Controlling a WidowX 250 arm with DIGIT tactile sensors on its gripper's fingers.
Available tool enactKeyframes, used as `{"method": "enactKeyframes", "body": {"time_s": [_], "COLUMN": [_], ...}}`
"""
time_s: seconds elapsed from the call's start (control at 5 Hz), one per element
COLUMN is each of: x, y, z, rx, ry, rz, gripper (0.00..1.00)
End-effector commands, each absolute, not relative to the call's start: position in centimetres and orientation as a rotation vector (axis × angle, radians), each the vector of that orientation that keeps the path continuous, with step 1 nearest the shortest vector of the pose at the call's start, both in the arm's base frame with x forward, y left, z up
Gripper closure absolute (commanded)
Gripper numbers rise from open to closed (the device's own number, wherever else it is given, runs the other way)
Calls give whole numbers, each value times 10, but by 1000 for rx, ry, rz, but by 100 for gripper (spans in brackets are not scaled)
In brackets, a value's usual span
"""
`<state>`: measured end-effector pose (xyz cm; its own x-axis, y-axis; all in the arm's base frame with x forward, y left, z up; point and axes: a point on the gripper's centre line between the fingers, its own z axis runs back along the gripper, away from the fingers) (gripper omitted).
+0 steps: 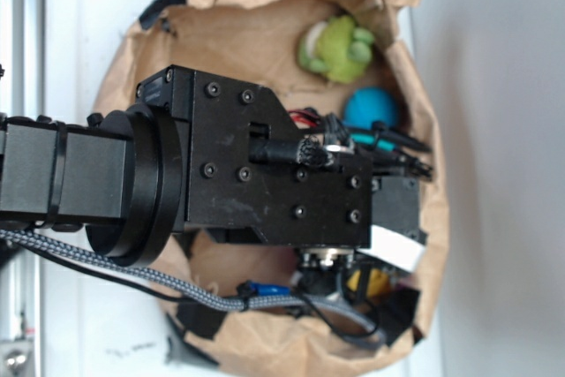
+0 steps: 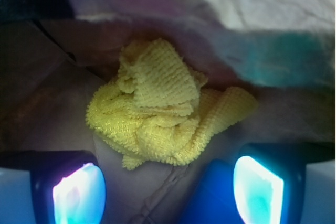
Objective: Grab the yellow cloth.
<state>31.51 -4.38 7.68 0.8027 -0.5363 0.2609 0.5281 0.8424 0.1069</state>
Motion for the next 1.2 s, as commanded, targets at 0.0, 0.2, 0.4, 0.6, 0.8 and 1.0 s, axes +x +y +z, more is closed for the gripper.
{"method": "enactKeyframes", "body": {"time_s": [0.0,0.2,0.4,0.6,0.8,1.0], "x": [319,323,329,337,341,335], "y": [-57,-62,-71,-73,-70,-65], "z": [65,52,42,38,42,51], "rx": [61,35,42,67,55,37], "ry": [-386,-369,-369,-380,-390,-382], "rz": [-594,-611,-632,-633,-614,-594], "gripper": [0,0,0,0,100,100]}}
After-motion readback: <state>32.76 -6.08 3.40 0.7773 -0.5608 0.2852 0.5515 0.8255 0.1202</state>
